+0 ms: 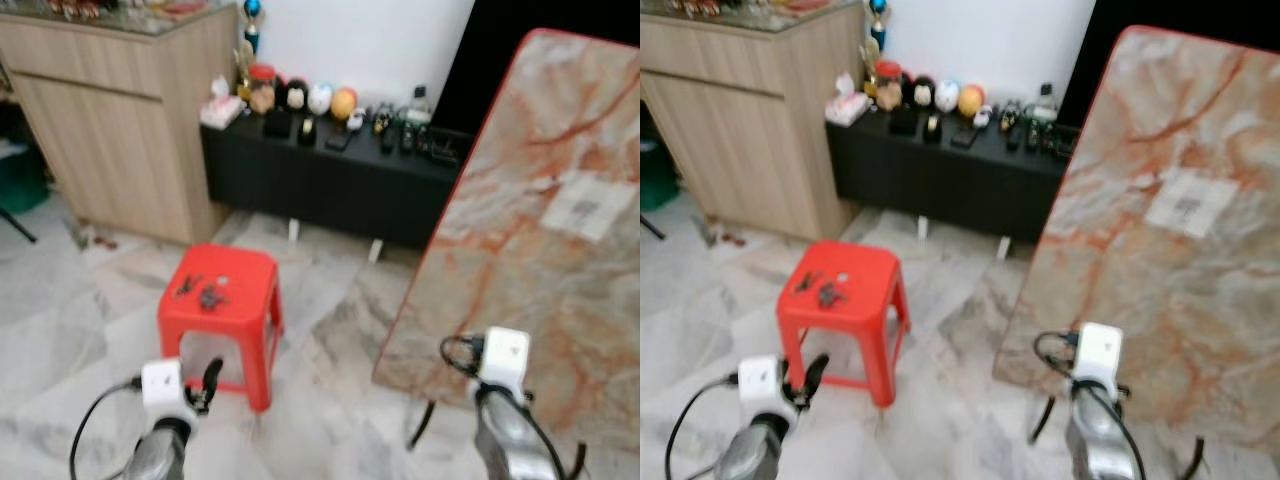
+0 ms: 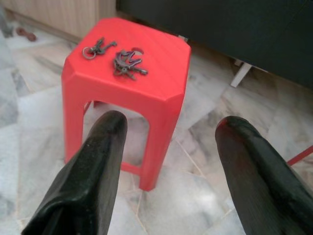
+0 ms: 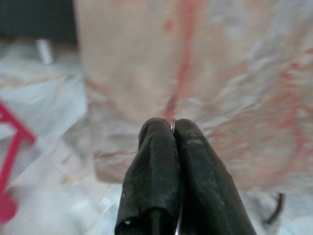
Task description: Hang keys on a hook
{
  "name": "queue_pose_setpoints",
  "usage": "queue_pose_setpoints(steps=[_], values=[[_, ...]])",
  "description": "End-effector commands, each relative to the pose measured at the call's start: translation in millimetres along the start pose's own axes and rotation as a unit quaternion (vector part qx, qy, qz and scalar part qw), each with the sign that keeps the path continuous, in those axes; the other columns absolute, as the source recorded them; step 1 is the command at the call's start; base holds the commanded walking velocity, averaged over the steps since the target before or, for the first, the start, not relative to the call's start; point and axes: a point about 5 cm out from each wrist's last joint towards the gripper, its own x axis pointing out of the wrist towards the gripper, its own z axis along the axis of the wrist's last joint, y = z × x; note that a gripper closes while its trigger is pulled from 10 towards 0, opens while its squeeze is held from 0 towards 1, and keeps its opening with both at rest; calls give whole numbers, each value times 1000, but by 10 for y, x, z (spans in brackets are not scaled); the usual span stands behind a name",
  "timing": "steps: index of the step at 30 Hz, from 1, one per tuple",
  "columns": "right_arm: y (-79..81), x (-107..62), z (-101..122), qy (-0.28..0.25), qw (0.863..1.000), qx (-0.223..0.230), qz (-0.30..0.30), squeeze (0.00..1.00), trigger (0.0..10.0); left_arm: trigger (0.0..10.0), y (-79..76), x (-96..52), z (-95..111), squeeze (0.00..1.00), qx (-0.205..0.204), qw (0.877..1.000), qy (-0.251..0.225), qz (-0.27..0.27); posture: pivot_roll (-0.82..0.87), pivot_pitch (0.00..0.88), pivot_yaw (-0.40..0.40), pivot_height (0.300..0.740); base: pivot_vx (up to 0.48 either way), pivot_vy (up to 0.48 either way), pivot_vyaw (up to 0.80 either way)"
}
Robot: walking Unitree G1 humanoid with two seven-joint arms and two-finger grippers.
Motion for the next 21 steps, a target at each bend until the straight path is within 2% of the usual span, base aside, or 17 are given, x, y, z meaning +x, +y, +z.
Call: queue_pose_setpoints(steps=[1,3,8,11,13,14,16,17,20,21], values=[[18,22,-43,37,998,-39,36,0,10000,10000,-80,53,62,0,1,1000,-11,-14,41,0,-103,740,0,0,0],[86,30,-56,53,993,-64,89,0,10000,10000,-92,70,103,0,6,1000,-18,-24,43,0,-103,740,0,0,0],[75,74,31,66,983,-103,139,0,10000,10000,-128,116,230,0,22,997,-39,-57,31,0,-101,740,0,0,0],[83,107,175,65,968,-145,194,0,10000,10000,-204,160,348,0,35,993,-56,-94,29,0,-97,740,0,0,0],[133,92,283,61,949,-174,256,0,10000,10000,-285,188,442,0,46,988,-66,-131,28,0,-96,740,0,0,0],[179,69,365,58,933,-182,304,0,10000,10000,-369,207,525,0,50,982,-72,-169,27,0,-96,740,0,0,0],[193,58,398,59,924,-190,326,0,10000,10000,-414,215,565,0,57,978,-73,-189,30,0,-99,740,0,0,0],[197,29,424,59,902,-233,359,0,10000,10000,-490,220,629,0,76,969,-76,-224,30,0,-97,740,0,0,0],[222,-28,513,50,873,-257,412,0,10000,10000,-593,219,713,0,93,956,-74,-268,29,0,-98,740,0,0,0],[222,-28,513,50,873,-257,412,0,10000,10000,-593,219,713,0,93,956,-74,-268,29,0,-98,740,0,0,0]])
